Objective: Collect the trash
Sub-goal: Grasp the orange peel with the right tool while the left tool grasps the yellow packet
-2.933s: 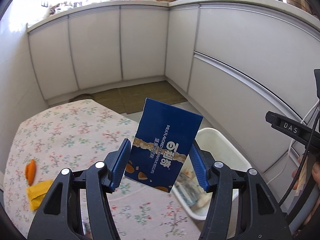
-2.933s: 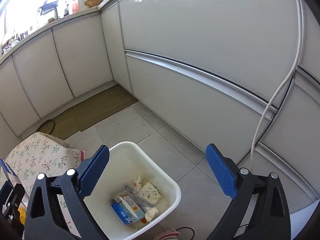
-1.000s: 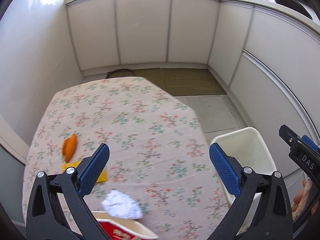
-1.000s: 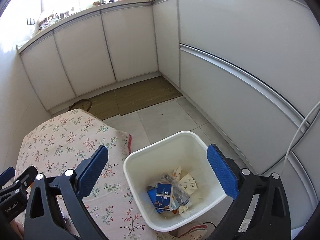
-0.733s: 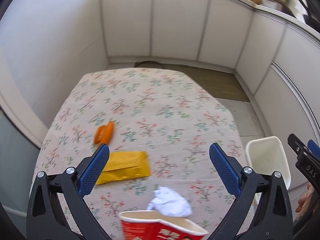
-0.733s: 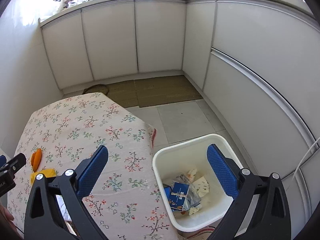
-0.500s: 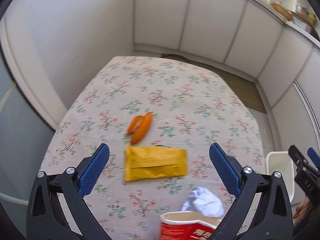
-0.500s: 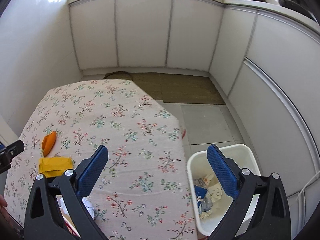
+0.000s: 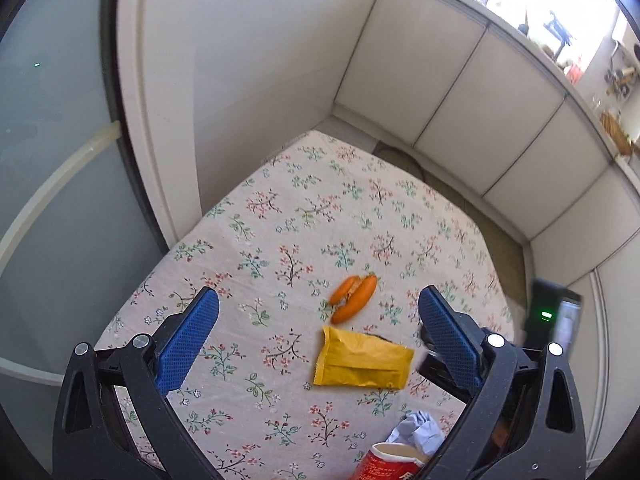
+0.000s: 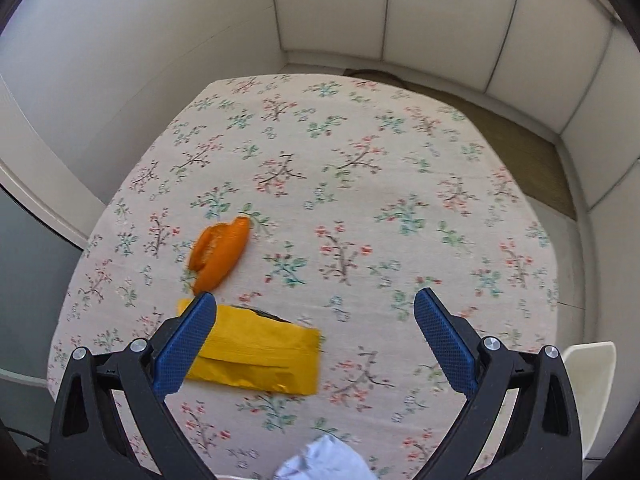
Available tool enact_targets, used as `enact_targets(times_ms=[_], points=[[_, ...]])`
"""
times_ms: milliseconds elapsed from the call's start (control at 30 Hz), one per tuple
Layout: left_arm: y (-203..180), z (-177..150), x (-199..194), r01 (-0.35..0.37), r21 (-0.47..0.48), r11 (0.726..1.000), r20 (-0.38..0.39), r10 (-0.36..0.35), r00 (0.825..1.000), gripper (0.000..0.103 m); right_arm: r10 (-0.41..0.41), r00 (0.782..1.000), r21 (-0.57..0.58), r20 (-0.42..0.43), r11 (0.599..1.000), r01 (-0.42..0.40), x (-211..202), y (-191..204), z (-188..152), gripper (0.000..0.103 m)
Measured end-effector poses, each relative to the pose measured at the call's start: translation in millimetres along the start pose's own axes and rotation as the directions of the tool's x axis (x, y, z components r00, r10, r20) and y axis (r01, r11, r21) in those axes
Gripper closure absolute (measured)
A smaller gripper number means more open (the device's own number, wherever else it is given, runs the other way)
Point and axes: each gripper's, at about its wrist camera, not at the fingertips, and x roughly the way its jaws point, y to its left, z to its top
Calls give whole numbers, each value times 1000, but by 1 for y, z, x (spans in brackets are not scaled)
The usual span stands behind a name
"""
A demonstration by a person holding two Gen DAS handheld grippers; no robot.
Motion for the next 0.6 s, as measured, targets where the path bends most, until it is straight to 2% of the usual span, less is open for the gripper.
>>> enact_targets(times_ms=[167,300,467,500,533,567,600], points=[[15,11,-5,12,-52,999,11,-12,1000,7,80,993,23,-86,997,-78,44,33,20,7],[23,17,-6,18,-83,996,13,-17,1000,7,58,990,-11,-126,998,-59,73,61,28,7],[29,20,-7,25,-97,995,18,-23,1000,7,31,989,-5,-145,999,-32,98,75,27,8],[30,20,-8,25,-99,995,18,-23,1000,7,31,988,-1,-150,1000,-31,102,75,27,15],[32,20,-7,27,-104,994,17,-25,1000,7,31,986,2,-163,1000,-31,107,75,25,34],[34,21,-7,29,-111,993,14,-27,1000,7,31,984,8,-174,1000,-30,110,74,24,35],[35,21,-6,29,-113,993,11,-28,1000,7,29,988,7,-149,1000,-28,107,74,23,52]])
